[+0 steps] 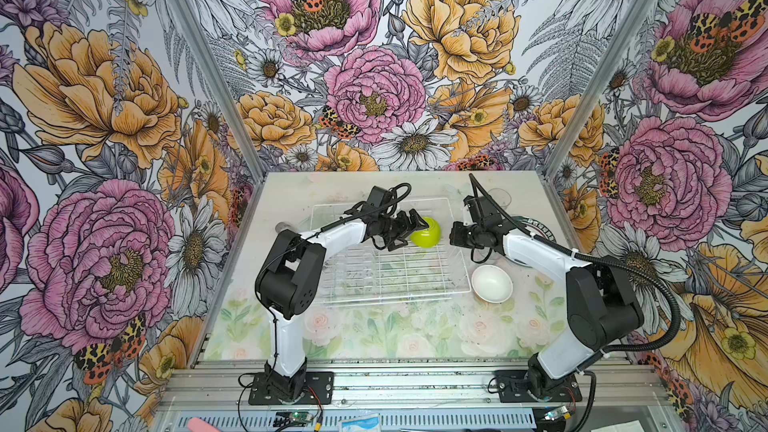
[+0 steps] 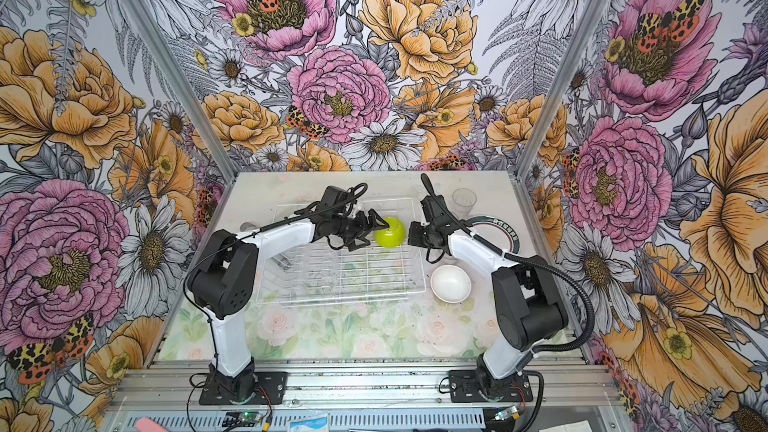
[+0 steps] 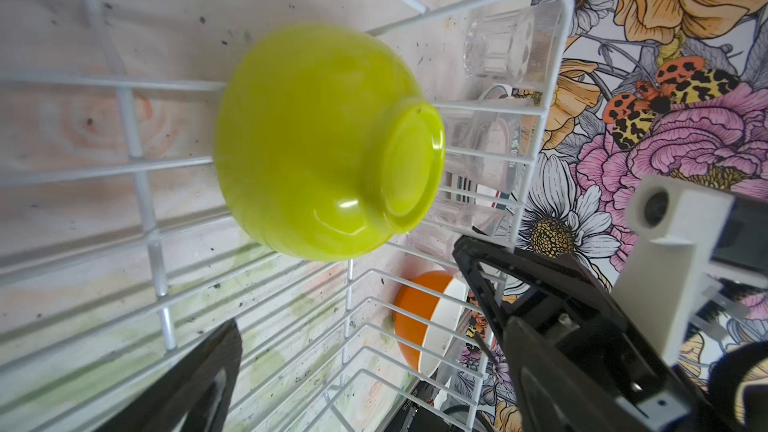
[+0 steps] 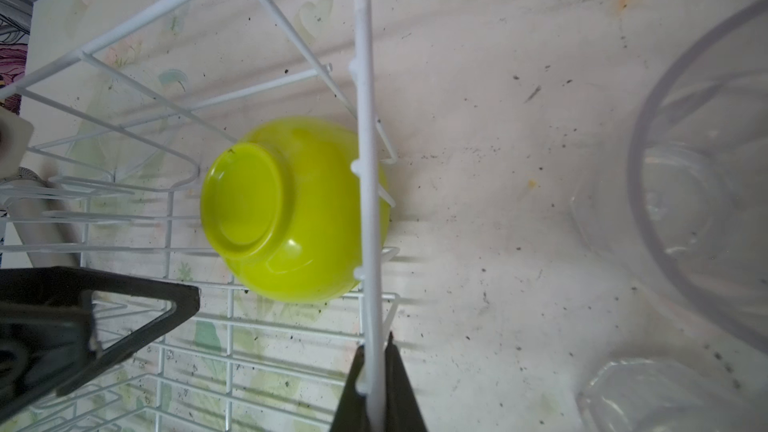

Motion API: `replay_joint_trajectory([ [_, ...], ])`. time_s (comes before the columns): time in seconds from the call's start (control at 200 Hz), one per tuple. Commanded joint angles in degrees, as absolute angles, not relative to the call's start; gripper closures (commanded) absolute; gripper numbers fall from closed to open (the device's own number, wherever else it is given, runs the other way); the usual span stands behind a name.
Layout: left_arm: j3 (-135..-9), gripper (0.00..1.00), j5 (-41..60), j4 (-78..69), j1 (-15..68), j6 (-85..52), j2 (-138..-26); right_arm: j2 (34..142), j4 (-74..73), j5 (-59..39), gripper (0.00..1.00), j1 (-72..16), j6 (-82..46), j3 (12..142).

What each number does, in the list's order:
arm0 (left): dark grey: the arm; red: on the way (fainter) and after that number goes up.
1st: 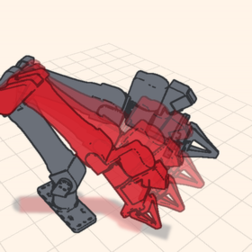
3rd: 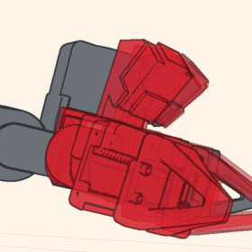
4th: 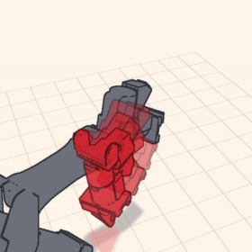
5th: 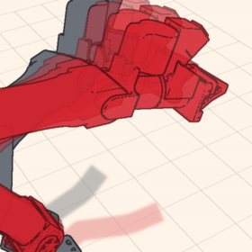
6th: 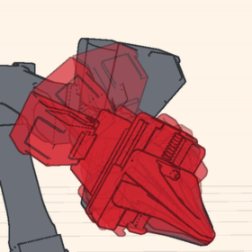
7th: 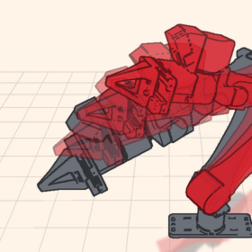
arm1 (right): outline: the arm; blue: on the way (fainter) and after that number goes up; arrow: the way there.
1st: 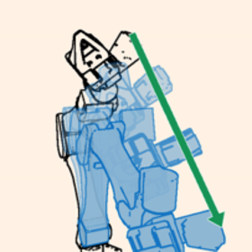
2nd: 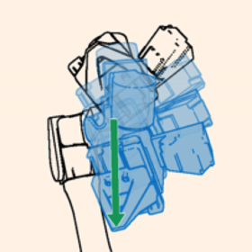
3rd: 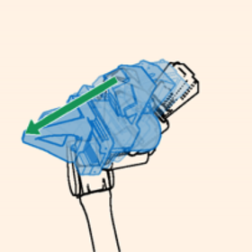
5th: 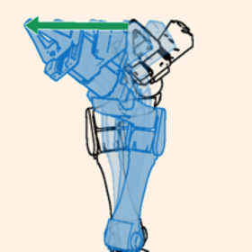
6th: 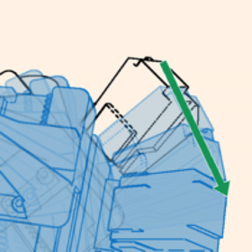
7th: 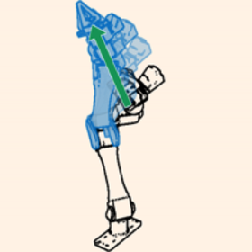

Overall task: Unload the mixed dishes from the dish rack
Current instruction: 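Lift the lime-green bowl with the left gripper toward the right gripper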

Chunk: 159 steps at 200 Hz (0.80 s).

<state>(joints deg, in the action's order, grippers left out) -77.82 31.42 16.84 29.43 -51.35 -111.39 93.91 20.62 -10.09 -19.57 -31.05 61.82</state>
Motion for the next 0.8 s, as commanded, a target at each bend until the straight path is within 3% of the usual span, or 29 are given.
replay_joint_trajectory([
  [0.0,-77.5,0.01,26.2,15.2,29.3,-52.3,-112.1,94.3,14.0,-11.9,1.0,-19.5,-34.8,64.2],
  [0.205,-78.3,0.01,22.5,14.8,29.1,-52.3,-113.7,94.1,13.2,-12.6,1.0,-19.2,-34.9,63.7],
  [0.791,-82.3,0.01,23.9,10.0,29.9,-58.0,-118.7,94.0,11.1,-14.1,1.0,-18.5,-35.9,62.8],
])
